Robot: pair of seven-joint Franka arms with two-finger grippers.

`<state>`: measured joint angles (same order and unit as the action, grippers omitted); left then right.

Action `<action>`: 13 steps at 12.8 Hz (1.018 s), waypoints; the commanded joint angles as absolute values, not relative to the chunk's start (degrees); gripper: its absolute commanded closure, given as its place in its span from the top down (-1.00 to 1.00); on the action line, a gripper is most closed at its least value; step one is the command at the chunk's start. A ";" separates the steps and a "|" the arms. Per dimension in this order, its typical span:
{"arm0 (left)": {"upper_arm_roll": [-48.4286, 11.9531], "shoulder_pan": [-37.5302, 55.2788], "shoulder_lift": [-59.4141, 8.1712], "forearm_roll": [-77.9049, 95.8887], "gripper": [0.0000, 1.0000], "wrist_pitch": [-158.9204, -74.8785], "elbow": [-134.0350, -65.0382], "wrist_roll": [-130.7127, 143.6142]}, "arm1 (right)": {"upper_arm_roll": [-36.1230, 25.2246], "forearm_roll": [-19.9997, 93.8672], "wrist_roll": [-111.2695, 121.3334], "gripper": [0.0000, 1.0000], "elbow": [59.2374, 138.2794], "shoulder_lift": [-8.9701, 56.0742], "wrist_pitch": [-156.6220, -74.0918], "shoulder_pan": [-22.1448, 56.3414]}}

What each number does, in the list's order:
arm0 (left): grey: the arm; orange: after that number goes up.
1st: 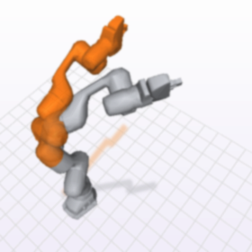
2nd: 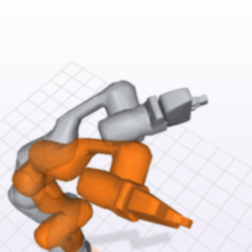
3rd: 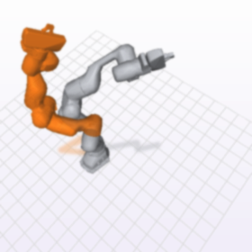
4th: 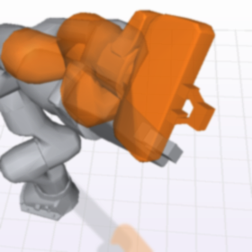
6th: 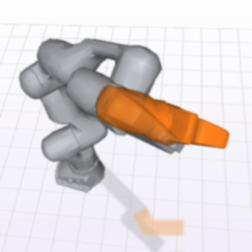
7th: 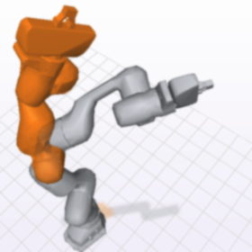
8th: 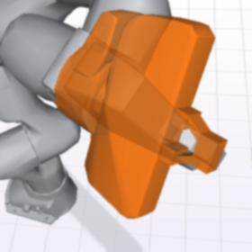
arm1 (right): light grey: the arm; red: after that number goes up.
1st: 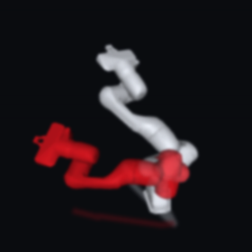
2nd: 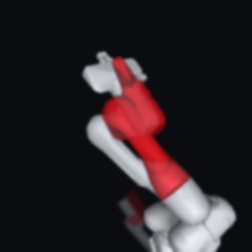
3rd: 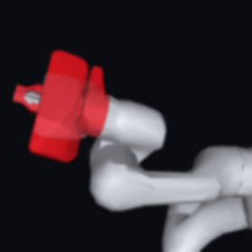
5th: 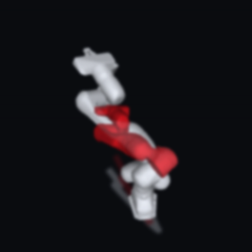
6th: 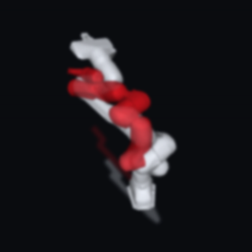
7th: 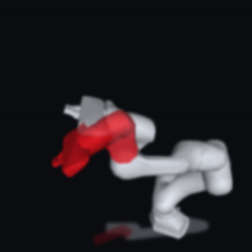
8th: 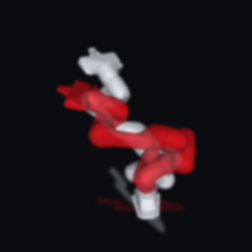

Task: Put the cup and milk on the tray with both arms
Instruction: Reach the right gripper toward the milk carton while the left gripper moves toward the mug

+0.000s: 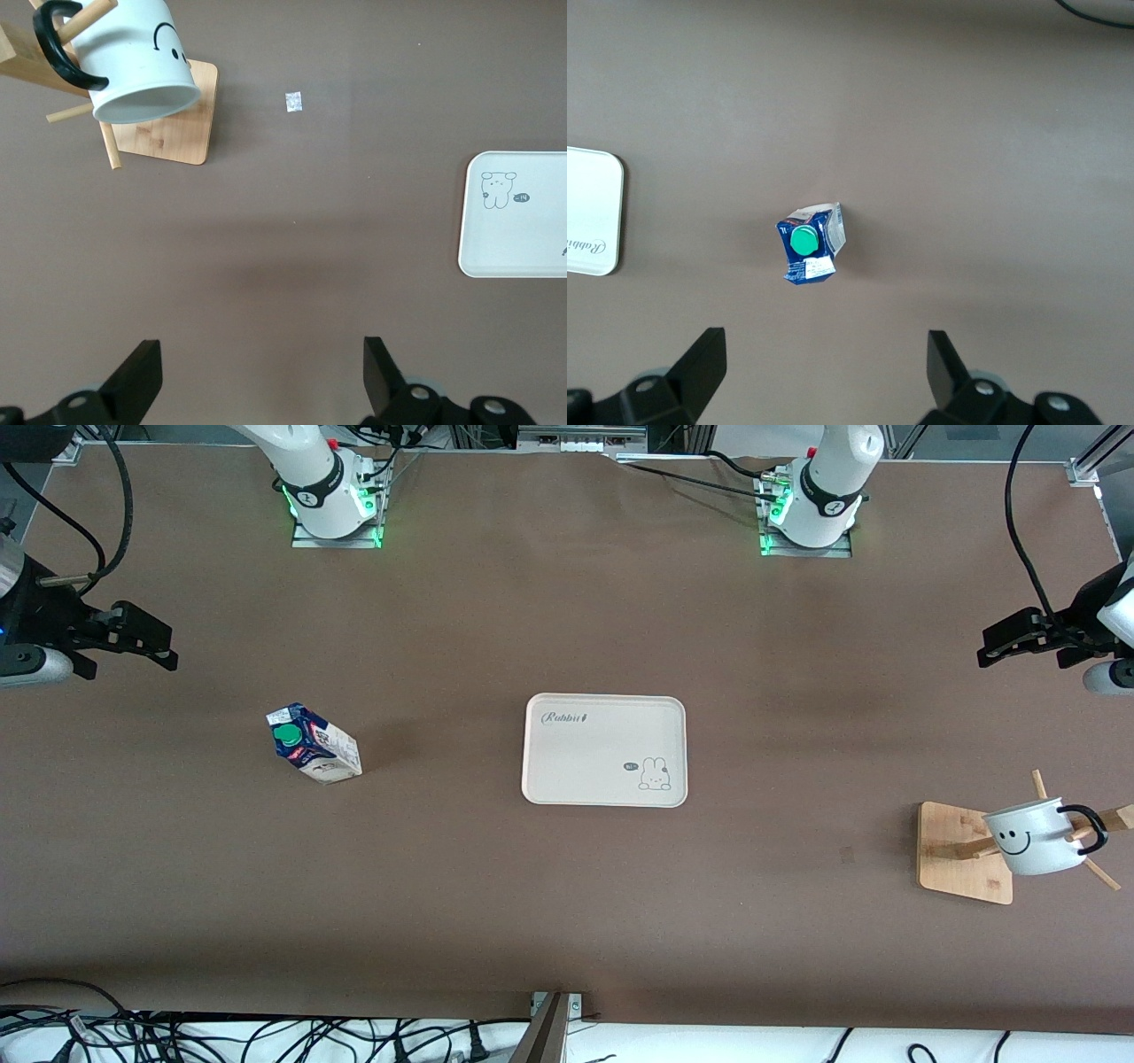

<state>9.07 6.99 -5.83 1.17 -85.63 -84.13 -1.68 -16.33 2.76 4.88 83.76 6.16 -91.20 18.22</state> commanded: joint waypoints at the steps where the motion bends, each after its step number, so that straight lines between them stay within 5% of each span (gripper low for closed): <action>1: 9.49 7.30 -6.68 1.67 1.00 -84.46 -82.18 -1.67 | -16.09 1.58 5.19 1.00 84.19 5.72 -92.45 18.54; 6: 9.40 7.99 -7.03 1.58 1.00 -85.08 -82.18 -1.67 | -16.17 2.72 5.19 1.00 83.58 6.85 -94.29 18.28; 13: 9.32 7.91 -11.59 2.29 1.00 -85.51 -82.09 -1.76 | -16.00 5.52 6.06 1.00 85.34 22.04 -99.47 18.89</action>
<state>9.03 7.62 -9.93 1.22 -85.82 -83.94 -1.68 -15.85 3.58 4.97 85.57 18.71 -97.71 18.48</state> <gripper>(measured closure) 0.000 0.000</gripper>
